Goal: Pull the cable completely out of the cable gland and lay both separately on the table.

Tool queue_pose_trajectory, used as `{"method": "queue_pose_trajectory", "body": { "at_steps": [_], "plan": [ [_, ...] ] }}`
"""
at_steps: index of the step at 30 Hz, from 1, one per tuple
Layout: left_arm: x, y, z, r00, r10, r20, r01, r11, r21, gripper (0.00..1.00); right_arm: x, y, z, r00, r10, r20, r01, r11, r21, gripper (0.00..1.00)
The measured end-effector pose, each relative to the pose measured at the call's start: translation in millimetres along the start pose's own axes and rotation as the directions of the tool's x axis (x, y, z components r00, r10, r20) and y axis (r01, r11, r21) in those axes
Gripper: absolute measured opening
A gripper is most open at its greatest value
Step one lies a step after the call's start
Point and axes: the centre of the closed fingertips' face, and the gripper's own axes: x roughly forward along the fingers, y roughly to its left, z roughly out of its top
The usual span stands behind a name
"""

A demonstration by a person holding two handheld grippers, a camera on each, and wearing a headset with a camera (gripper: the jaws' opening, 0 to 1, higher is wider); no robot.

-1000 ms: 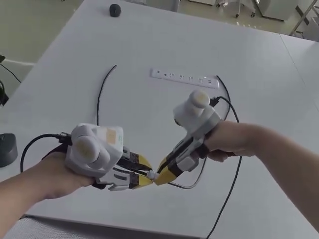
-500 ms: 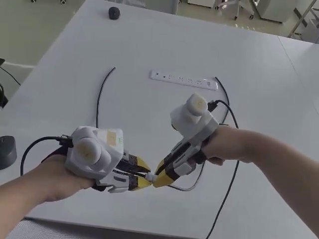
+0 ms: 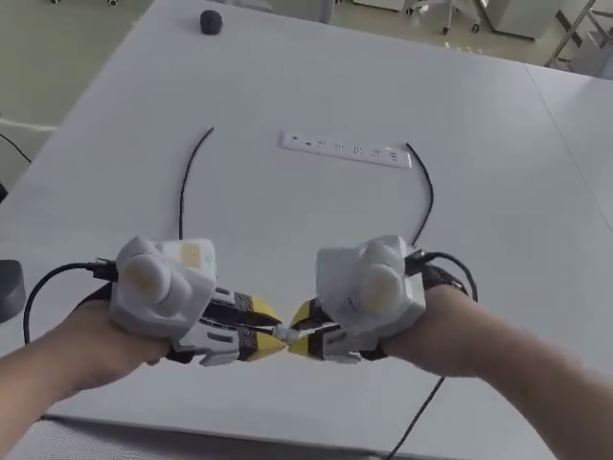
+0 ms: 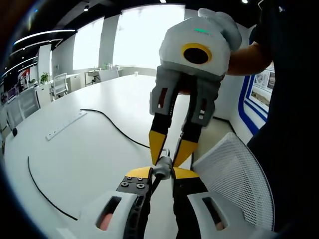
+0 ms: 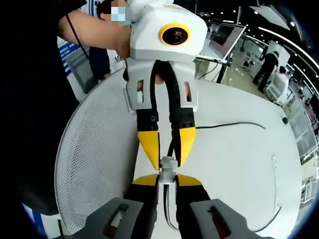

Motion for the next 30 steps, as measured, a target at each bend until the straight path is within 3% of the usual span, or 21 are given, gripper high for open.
{"method": "queue_pose_trajectory", "body": {
  "at_steps": [2,10,30],
  "plan": [
    [-1.0,0.0,0.7,1.0000,0.001,0.009,-0.001,1.000,-0.010,0.16,-1.6,1.1,0.3,0.9992,-0.038,0.006,0.039,0.999,-0.012,0.07],
    [-1.2,-3.1,1.7,0.9995,0.001,0.032,0.000,0.999,-0.044,0.15,-3.9,1.5,1.8,0.9960,-0.089,0.007,0.089,0.992,-0.093,0.08],
    [-7.9,1.6,6.2,0.9978,0.000,0.067,0.004,0.999,-0.054,0.15,-5.1,-4.9,7.9,0.9929,-0.116,0.023,0.118,0.989,-0.090,0.09]
  ]
}}
